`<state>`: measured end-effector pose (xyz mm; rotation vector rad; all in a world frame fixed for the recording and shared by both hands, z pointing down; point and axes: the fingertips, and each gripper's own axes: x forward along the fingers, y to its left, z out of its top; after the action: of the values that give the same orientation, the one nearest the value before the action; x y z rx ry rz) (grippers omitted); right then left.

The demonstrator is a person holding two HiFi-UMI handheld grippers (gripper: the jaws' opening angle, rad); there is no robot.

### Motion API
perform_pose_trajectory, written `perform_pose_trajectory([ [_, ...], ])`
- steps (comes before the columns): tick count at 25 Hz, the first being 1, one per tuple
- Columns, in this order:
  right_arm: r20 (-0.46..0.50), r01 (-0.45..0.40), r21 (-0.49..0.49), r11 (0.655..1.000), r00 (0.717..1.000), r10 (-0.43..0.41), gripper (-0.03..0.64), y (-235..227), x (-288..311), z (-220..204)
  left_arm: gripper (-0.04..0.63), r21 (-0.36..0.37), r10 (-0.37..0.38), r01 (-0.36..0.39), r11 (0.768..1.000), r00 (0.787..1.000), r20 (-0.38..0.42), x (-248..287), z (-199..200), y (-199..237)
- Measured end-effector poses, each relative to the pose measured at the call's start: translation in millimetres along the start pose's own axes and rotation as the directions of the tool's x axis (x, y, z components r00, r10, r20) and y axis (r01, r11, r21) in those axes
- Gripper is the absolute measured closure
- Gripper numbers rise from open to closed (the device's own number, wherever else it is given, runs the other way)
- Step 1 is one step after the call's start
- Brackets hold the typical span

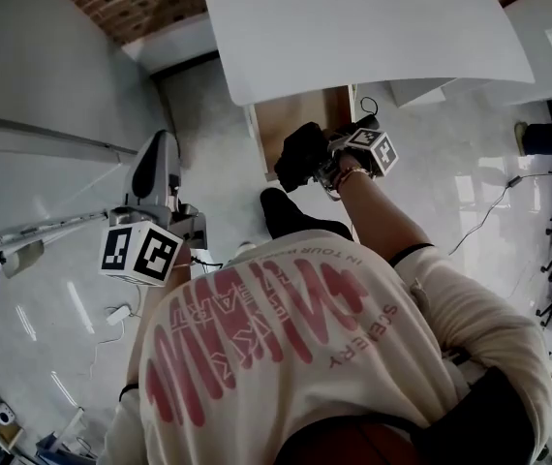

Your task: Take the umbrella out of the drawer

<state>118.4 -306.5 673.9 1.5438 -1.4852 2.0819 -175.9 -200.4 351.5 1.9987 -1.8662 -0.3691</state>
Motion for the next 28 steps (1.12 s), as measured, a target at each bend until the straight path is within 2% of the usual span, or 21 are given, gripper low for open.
perform_pose_trajectory([
  [5,0.007,-0.03,0.004,1.0,1.0,0.03,0.359,0,-32,-5,0.591,0.024,-0.044,0.044,0.999,0.999,0.019,-15,14,-19],
  [12,0.033,-0.117,0.031,0.993,0.993,0.116,0.359,21,-60,-1,0.591,0.056,-0.1,0.097,0.994,0.994,0.052,-20,33,-31],
  [28,0.02,-0.262,-0.097,0.96,0.964,0.266,0.359,86,-128,-21,0.591,0.085,-0.177,0.171,0.982,0.982,0.063,-35,58,-55],
])
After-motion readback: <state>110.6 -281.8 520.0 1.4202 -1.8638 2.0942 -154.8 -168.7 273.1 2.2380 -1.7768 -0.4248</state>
